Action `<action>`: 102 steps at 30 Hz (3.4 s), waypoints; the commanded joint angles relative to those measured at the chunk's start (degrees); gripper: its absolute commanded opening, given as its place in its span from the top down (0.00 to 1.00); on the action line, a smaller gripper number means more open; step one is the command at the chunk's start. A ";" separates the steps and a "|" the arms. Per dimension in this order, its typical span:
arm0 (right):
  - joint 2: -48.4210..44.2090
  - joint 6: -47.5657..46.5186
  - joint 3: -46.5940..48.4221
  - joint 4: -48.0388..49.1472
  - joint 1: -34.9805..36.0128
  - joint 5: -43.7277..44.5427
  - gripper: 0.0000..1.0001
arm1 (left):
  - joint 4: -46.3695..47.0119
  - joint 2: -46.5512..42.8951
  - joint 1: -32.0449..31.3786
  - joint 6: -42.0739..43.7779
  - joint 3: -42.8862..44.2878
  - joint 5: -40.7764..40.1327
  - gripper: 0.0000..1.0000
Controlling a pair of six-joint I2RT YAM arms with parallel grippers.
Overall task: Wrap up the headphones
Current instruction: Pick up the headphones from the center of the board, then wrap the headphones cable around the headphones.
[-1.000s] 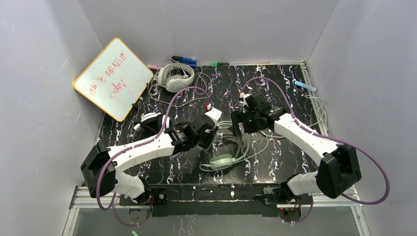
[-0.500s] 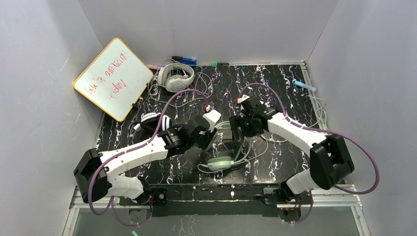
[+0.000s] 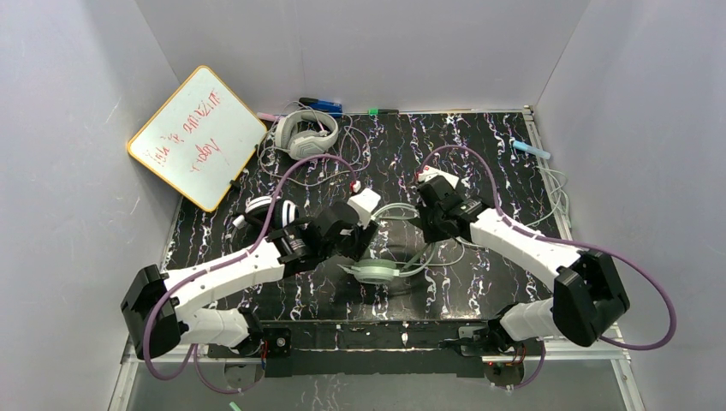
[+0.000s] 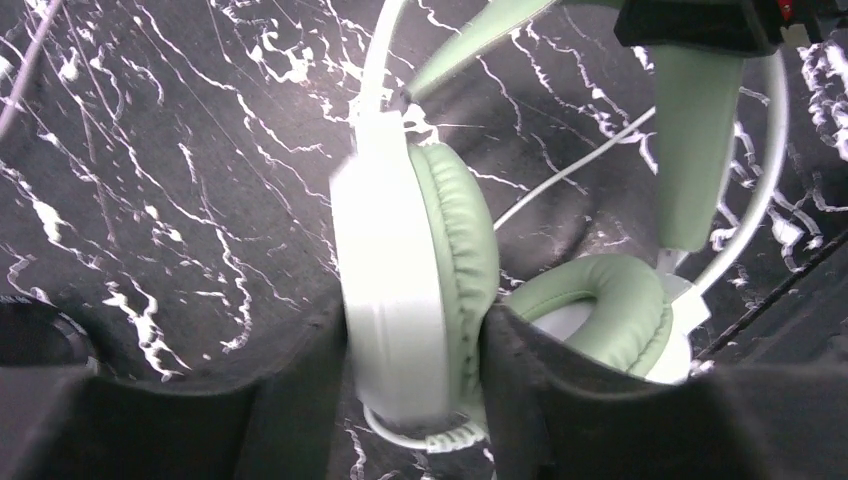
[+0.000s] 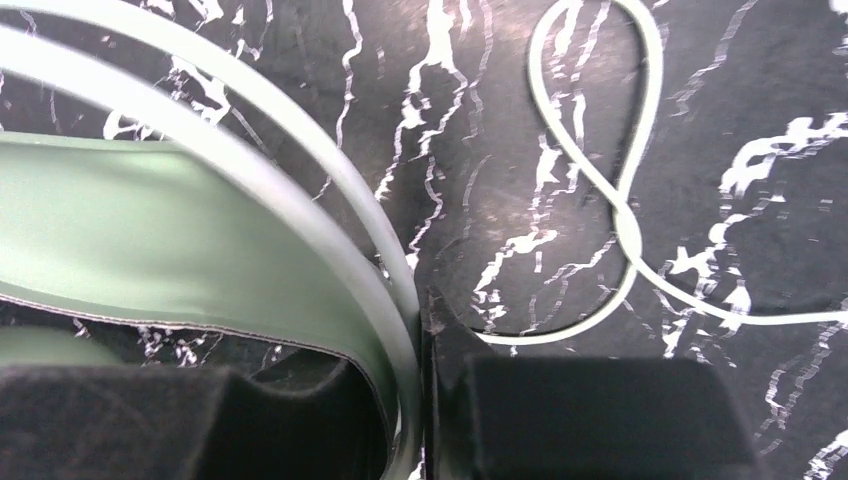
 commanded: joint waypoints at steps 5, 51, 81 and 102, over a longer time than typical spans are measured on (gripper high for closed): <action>-2.47 2.09 0.26 3.14 -0.48 1.94 0.97 | 0.57 -8.93 -0.07 -4.69 2.10 -4.37 0.14; -16.66 10.08 56.17 -22.83 -8.09 -5.89 0.99 | 53.48 -7.79 -0.26 -6.93 -17.84 4.72 0.03; -16.97 16.62 57.53 -19.83 -8.07 -14.55 0.99 | 87.01 18.65 -4.57 -0.34 -7.51 11.98 0.24; -17.64 3.84 51.03 -28.60 -8.07 -28.68 0.99 | 53.10 0.07 13.53 -12.49 -8.76 9.77 1.00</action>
